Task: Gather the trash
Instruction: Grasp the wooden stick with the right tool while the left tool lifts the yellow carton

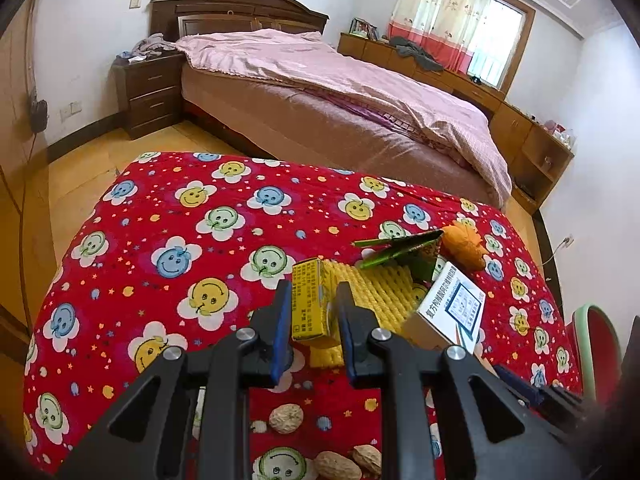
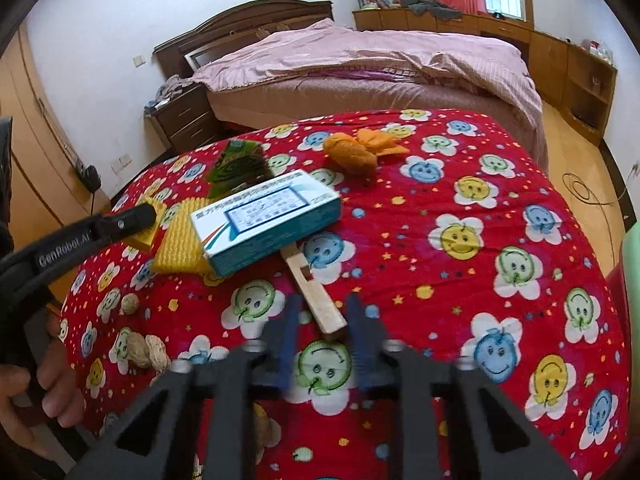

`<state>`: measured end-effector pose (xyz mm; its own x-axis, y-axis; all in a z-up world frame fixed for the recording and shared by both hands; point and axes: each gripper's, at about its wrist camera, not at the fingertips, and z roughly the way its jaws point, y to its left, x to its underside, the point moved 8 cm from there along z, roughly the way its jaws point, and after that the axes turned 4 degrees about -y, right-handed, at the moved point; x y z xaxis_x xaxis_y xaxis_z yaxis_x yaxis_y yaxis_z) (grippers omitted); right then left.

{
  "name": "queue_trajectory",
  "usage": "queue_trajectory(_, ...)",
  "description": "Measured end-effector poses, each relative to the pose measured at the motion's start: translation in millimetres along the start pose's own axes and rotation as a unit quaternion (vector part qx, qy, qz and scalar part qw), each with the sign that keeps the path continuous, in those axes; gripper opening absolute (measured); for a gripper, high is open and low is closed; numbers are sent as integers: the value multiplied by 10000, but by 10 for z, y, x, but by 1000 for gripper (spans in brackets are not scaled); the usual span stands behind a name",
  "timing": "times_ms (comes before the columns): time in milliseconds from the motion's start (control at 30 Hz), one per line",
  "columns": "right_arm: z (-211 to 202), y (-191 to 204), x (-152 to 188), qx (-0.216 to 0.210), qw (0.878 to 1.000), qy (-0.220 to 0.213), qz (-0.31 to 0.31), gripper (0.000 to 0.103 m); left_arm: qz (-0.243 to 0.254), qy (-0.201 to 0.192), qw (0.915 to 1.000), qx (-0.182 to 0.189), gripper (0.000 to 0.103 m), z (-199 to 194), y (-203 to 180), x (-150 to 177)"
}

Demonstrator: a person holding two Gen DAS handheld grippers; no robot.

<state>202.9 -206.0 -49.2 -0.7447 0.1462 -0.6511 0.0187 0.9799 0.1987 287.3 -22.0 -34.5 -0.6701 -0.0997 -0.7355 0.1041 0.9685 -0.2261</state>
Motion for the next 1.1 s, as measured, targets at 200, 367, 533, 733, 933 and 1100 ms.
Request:
queue_trajectory(200,-170,-2,63,-31,9999,-65,-73,13,-74,-36,10000,42,22,-35,15,-19)
queue_trajectory(367,-428,-134,119,59,9998,-184,-8,13,-26,-66,9999,122,22,-71,-55,-22)
queue_trajectory(533,-683,-338,164,207,9992,-324,148,13,-9,-86,9997,222,22,-135,-140,-14)
queue_trajectory(733,-1025,-670,229,470,9964,-563,436,13,95,-34,9996,274,22,-237,-310,23)
queue_trajectory(933,-1359,-1047,291,701,9908,-824,808,13,249,6,9990,379,22,-435,-517,125)
queue_trajectory(1100,-1602,-1329,362,827,9855,-994,1097,13,255,89,9981,560,22,-586,-699,232)
